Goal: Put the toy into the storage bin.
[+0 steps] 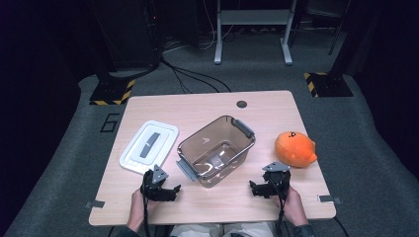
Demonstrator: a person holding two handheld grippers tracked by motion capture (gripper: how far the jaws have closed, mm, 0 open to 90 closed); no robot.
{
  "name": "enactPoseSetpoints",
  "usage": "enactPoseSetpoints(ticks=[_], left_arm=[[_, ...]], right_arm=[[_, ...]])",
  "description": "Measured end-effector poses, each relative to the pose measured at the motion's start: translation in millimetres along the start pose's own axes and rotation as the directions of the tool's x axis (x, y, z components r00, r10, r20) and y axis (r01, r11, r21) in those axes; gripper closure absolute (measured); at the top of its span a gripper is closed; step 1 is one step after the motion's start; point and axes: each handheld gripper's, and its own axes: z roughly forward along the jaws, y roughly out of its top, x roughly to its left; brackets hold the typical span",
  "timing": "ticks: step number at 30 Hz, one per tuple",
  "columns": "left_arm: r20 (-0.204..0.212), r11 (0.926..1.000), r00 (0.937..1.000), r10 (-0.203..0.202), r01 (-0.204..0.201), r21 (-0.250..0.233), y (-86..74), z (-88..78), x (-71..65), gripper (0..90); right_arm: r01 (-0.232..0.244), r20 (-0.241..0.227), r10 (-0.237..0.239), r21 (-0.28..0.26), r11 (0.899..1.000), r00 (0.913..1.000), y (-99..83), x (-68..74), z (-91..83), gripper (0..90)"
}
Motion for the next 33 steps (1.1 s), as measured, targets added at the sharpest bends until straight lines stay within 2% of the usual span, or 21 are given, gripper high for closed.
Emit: enactPoseSetpoints(ticks=[2, 7, 9, 10, 14, 15, 17, 18, 22, 23, 24, 27, 33], left_arm=[[0.011, 0.9996, 0.9997, -0.024, 0.024, -0.016, -0.2, 2.7, 0.3, 10.5], [0.044, 0.9990, 0.9981, -0.043, 0.043, -0.015, -0.4, 5.5, 4.2, 10.3], [0.059, 0.9989, 0.9972, -0.046, 0.047, -0.001, -0.1, 5.5, 6.1, 10.3], [0.057, 0.9988, 0.9972, -0.048, 0.049, -0.011, -0.6, 6.3, 5.8, 10.3], [0.055, 0.9989, 0.9974, -0.046, 0.046, -0.006, -0.4, 5.9, 5.8, 10.3], [0.055, 0.9989, 0.9974, -0.046, 0.046, -0.006, -0.4, 5.9, 5.8, 10.3], [0.054, 0.9990, 0.9976, -0.044, 0.045, -0.005, -0.4, 5.8, 5.9, 10.3], [0.056, 0.9988, 0.9973, -0.048, 0.049, -0.004, -0.5, 5.8, 5.7, 10.3], [0.055, 0.9984, 0.9970, -0.055, 0.055, -0.008, -0.5, 6.1, 5.2, 10.3], [0.055, 0.9984, 0.9970, -0.054, 0.055, -0.009, -0.5, 6.1, 5.2, 10.3], [0.055, 0.9985, 0.9970, -0.054, 0.055, -0.008, -0.5, 6.1, 5.2, 10.3], [0.055, 0.9986, 0.9971, -0.053, 0.053, -0.007, -0.5, 6.0, 5.4, 10.3], [0.056, 0.9988, 0.9973, -0.047, 0.047, -0.010, -0.6, 6.2, 5.8, 10.3]], right_arm=[[-0.001, -0.004, 0.001, 0.002, 1.000, 1.0000, 0.4, 0.3, -0.1, 0.0], [0.023, -0.020, -0.023, -0.002, 1.000, 0.9995, -0.9, -2.1, -1.1, 0.0], [0.062, -0.023, -0.062, -0.006, 0.998, 0.9978, -2.6, -4.1, -3.2, 0.0], [0.079, -0.027, -0.079, -0.009, 0.997, 0.9965, -3.4, -4.7, -4.5, 0.0], [0.079, -0.057, -0.078, 0.005, 0.997, 0.9953, -6.8, -9.4, -8.8, 0.0], [0.110, -0.069, -0.109, 0.012, 0.994, 0.9916, -6.8, -11.7, -10.0, 0.0], [0.129, -0.084, -0.128, 0.016, 0.991, 0.9882, -6.4, -12.3, -13.1, 0.0], [0.162, -0.100, -0.160, 0.010, 0.987, 0.9820, -6.0, -14.1, -16.7, 0.0], [0.200, -0.131, -0.200, -0.009, 0.980, 0.9711, 0.8, -20.4, -30.7, 0.1], [0.191, -0.129, -0.191, -0.016, 0.981, 0.9730, 3.2, -20.9, -34.6, 0.4], [0.211, -0.132, -0.213, -0.024, 0.977, 0.9683, 5.7, -23.8, -38.4, 0.5], [0.228, -0.131, -0.229, -0.026, 0.973, 0.9645, 14.1, -29.8, -47.3, 0.9], [0.240, -0.124, -0.242, -0.034, 0.970, 0.9622, 28.6, -40.2, -62.0, 0.7]])
